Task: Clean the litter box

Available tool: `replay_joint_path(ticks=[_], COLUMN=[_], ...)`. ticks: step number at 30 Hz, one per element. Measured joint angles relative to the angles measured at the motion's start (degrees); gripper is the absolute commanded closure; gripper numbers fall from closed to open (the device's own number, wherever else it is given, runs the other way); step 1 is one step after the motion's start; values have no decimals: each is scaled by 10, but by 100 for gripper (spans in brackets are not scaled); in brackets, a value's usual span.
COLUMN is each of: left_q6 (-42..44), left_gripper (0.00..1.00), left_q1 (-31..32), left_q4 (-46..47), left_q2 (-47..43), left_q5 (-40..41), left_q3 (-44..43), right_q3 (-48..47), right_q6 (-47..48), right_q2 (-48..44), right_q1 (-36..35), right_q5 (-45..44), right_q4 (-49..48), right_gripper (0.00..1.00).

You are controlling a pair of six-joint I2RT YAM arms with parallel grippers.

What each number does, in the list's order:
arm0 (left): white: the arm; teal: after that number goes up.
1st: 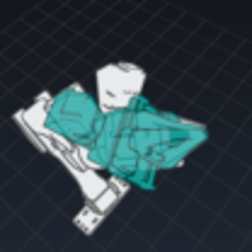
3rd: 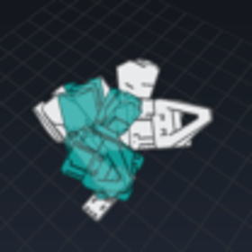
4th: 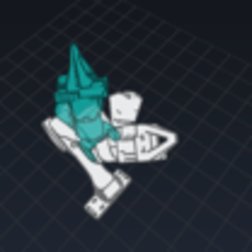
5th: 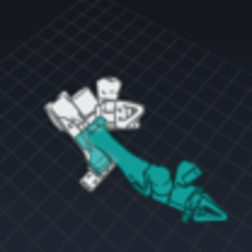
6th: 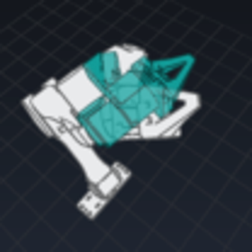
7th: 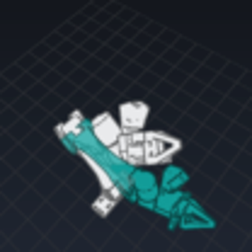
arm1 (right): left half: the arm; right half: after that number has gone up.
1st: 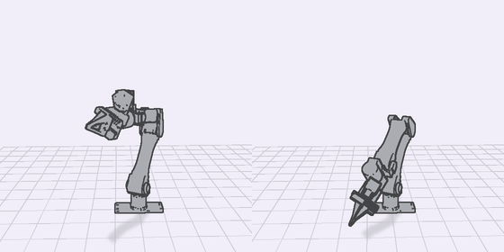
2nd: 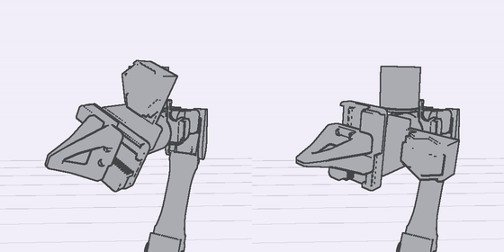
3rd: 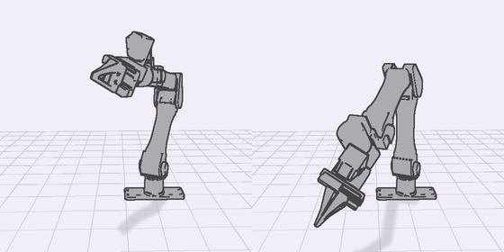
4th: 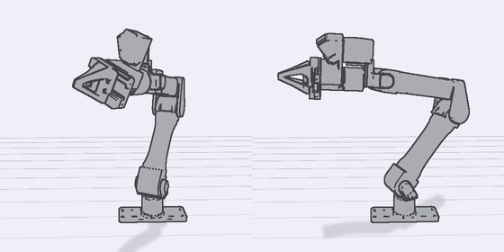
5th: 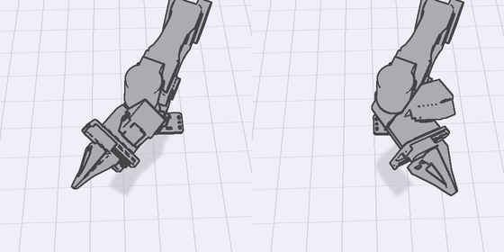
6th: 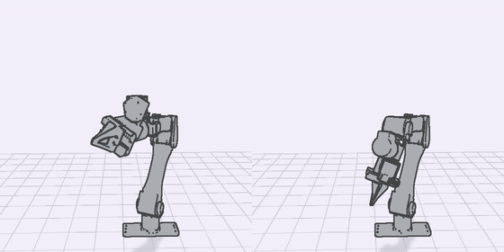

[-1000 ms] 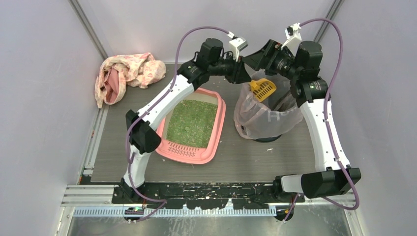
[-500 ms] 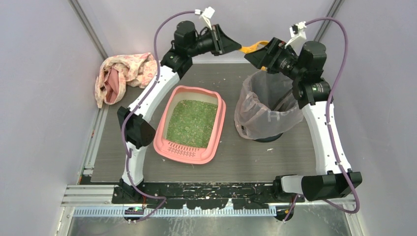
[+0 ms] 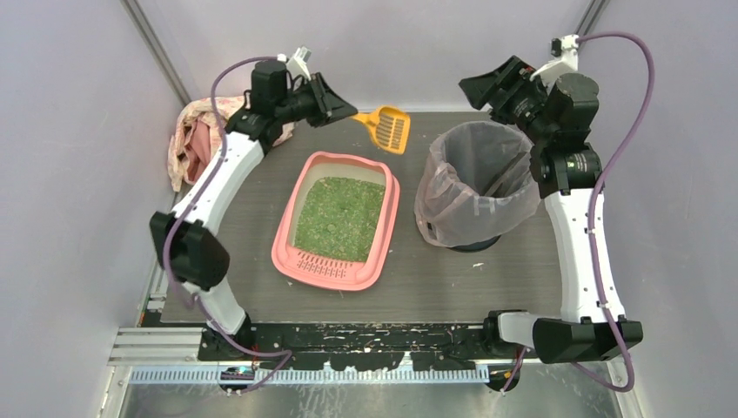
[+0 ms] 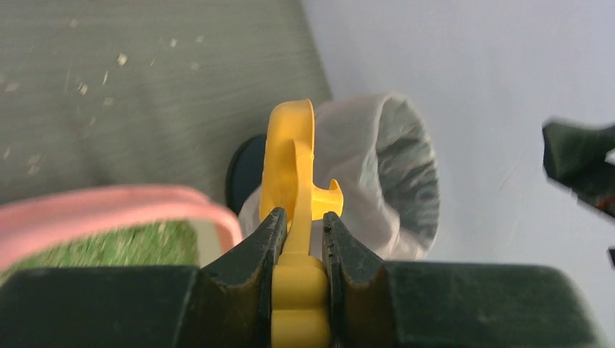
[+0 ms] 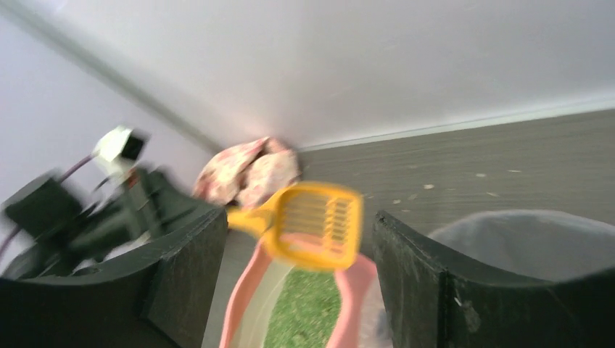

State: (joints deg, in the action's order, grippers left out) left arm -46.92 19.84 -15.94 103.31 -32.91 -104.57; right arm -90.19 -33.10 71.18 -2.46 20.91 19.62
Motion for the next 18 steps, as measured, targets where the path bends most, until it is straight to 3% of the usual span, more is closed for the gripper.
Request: replay_joint_path(ticks=[7,18], left_q6=[87,159], left_gripper=[100,100], left_q1=[11,11], left_q4=[-110,-228], left_q2=[-169,-295], left_q5=[60,177], left_q3=[126,259], right_q3=[-5,30], right_q6=[15,-13], right_q2=[20,35], right_q1=[63,68], right_q5=[-114,-97], right_q4=[57,38], right_gripper=[24,24])
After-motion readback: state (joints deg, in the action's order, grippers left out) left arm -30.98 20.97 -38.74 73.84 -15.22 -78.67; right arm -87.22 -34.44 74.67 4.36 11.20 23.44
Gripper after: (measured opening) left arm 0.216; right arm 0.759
